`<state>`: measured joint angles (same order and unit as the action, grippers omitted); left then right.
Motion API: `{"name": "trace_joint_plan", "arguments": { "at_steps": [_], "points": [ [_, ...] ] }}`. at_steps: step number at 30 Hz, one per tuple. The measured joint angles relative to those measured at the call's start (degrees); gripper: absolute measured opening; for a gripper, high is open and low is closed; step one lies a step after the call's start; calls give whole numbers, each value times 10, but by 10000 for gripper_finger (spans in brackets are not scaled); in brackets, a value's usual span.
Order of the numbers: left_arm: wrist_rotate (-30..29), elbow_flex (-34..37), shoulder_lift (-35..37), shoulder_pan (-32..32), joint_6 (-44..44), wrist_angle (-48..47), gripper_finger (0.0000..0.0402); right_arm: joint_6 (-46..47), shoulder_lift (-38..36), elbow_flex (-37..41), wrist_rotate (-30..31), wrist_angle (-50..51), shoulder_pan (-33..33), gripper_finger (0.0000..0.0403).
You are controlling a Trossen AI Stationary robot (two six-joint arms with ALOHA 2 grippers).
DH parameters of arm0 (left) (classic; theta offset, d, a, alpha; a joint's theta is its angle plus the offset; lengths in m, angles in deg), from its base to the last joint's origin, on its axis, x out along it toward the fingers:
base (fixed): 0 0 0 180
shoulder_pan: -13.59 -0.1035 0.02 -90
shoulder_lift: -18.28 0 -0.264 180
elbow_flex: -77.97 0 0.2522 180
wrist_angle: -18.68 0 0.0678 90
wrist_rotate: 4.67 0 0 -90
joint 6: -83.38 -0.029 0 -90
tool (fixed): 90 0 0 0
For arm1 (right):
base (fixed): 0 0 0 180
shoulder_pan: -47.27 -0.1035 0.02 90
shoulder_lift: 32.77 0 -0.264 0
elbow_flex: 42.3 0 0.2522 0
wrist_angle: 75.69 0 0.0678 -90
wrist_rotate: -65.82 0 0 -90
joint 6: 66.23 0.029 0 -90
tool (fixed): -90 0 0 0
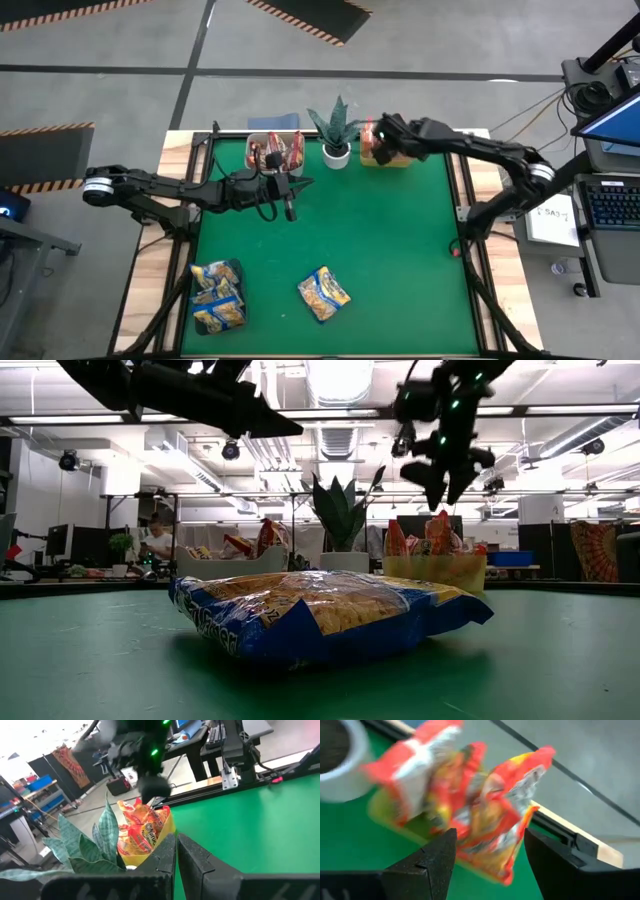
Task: Sort Maruchan noodles
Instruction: Put the blue noodle pack into the black bin
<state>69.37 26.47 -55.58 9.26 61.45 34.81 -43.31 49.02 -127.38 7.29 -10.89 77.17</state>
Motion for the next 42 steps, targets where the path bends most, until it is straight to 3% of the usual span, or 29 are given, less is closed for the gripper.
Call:
{"name": "trace_joint_plan", "arguments": {
  "at_steps": [4,10,18,23,27,34,38,42],
  "points": [
    [0,0,0,0,38,0,0,-5,-75,63,0,-48,-76,224],
    [3,0,0,2,119,-6,0,-42,-191,217,-2,-216,-220,224],
    [80,0,-2,26,267,-15,0,-162,-324,410,-60,-452,-361,221],
    [81,0,-2,49,339,-14,15,-207,-398,473,-95,-531,-386,221],
    [80,-1,-11,73,406,-21,41,-219,-451,479,-99,-530,-385,221],
    [81,-11,-80,134,525,-34,109,-240,-501,480,-163,-527,-386,221],
    [82,-45,-117,155,562,-93,161,-240,-505,480,-170,-523,-386,221],
    [81,-94,-147,179,589,-213,212,-241,-505,480,-171,-513,-386,221]
  ]
}}
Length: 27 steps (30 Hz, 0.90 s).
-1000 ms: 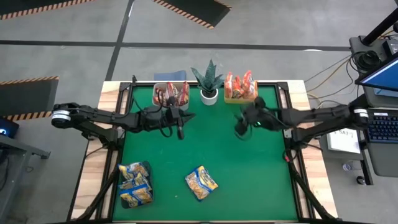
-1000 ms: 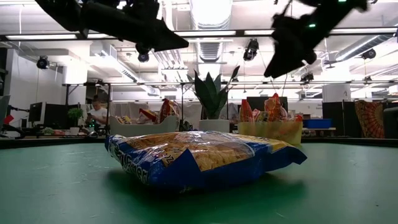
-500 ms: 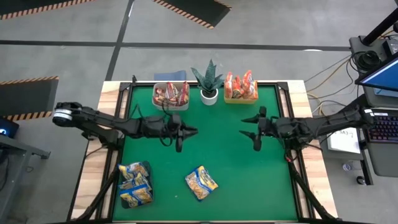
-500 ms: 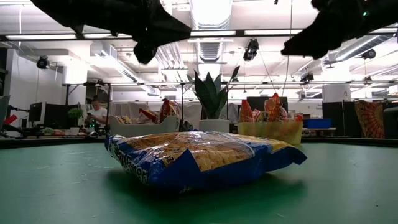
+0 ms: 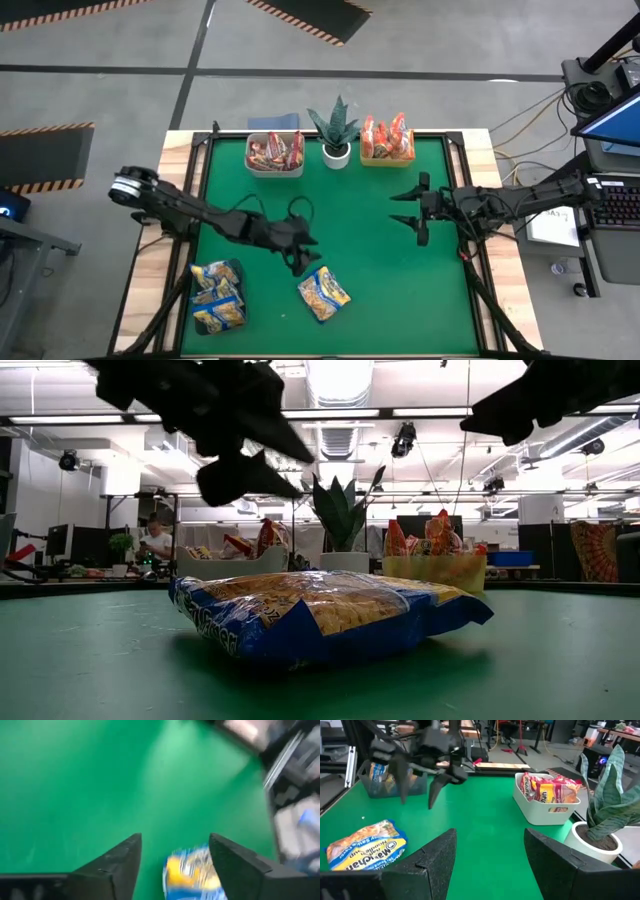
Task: Sort Maruchan noodles
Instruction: Put the blue noodle pack into the black bin
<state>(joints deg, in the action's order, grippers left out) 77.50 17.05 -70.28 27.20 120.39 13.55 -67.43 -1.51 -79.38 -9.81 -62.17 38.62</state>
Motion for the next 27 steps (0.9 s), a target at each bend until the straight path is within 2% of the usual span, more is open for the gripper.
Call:
{"name": "trace_joint_plan", "arguments": {
  "at_steps": [5,9,12,19,27],
  "points": [
    [0,-77,-50,36,-4,-139,256,-9,0,0,0,1,0,221],
    [3,-125,-109,51,-9,-192,263,-9,0,0,0,1,0,221],
    [36,-146,-150,52,-6,-211,263,-8,0,0,0,3,0,221],
    [49,-159,-178,52,17,-202,263,-3,0,0,0,4,0,221],
    [72,-140,-206,52,41,-126,243,-3,0,0,0,4,0,221]
  ]
}}
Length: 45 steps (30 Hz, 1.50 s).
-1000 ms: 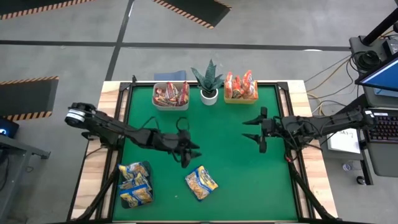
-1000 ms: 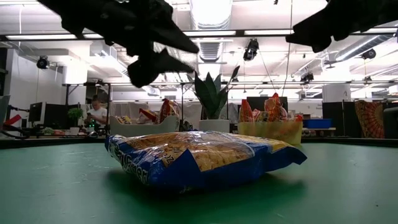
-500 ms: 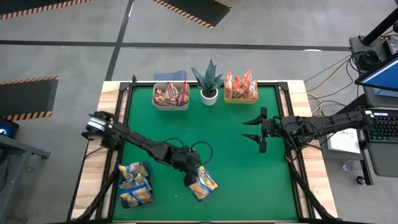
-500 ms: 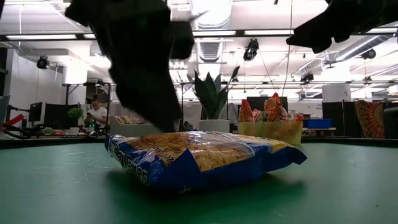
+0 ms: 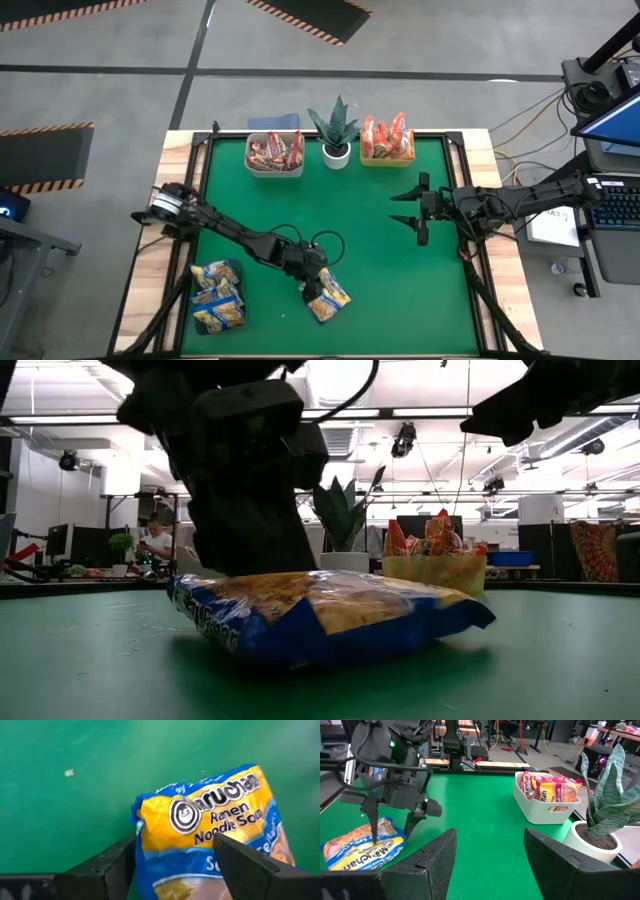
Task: Sort Maruchan noodles
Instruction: Put the blue noodle pack into the black bin
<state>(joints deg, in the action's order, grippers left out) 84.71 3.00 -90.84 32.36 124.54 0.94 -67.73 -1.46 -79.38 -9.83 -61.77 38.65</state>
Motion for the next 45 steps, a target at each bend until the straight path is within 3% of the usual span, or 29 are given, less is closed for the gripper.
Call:
{"name": "trace_joint_plan", "arguments": {
  "at_steps": [7,12,17,26,33,39,45],
  "points": [
    [13,0,-19,0,-9,42,179,0,0,0,0,0,0,221],
    [12,0,-15,0,-42,36,93,35,12,0,0,-1,0,221],
    [12,0,-3,-3,-87,18,11,94,54,-13,-49,-9,0,221],
    [-39,1,42,-7,-155,-35,7,116,201,-85,-107,-18,0,221],
    [-145,1,97,-8,-212,-56,7,106,326,-138,-126,-62,4,224],
    [-220,1,124,-8,-227,-66,6,84,417,-192,-131,-65,4,256],
    [-235,1,130,-8,-227,-64,5,55,488,-228,-130,-64,4,287]
  ]
}}
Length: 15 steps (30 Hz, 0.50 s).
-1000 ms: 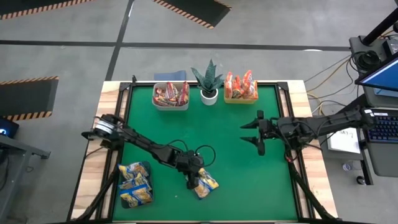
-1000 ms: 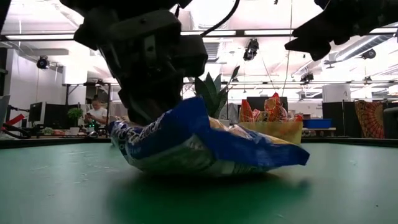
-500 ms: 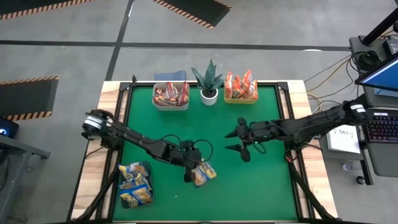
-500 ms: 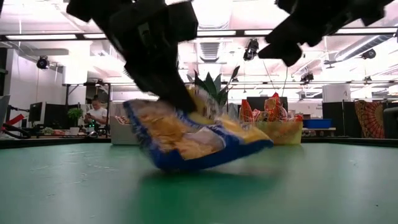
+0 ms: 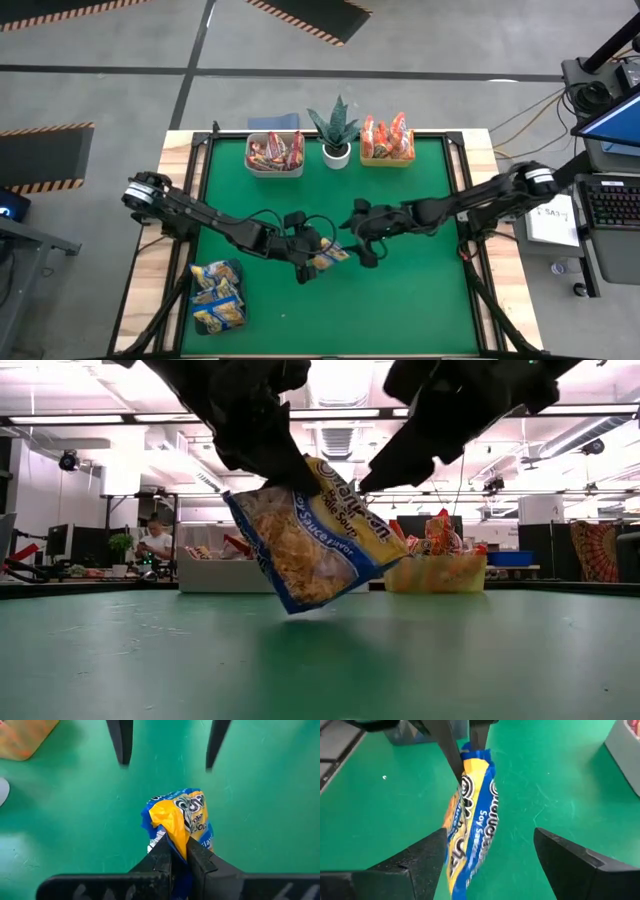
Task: Sort Maruchan noodles
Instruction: Put the blue noodle pack into the black bin
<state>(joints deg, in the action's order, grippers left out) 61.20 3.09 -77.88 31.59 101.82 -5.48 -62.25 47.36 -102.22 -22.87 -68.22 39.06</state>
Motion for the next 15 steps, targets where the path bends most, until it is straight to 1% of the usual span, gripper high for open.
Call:
{"name": "trace_joint_plan", "arguments": {
  "at_steps": [5,9,12,15],
  "points": [
    [-15,0,0,0,-4,15,4,-6,49,-31,1,-3,0,295],
    [-20,-1,2,0,-11,25,4,-12,87,-54,1,-1,2,286],
    [-21,-7,2,0,-13,24,7,-20,107,-67,0,0,4,262],
    [-21,-14,2,0,-20,24,8,-25,117,-73,-4,0,4,221]
  ]
}}
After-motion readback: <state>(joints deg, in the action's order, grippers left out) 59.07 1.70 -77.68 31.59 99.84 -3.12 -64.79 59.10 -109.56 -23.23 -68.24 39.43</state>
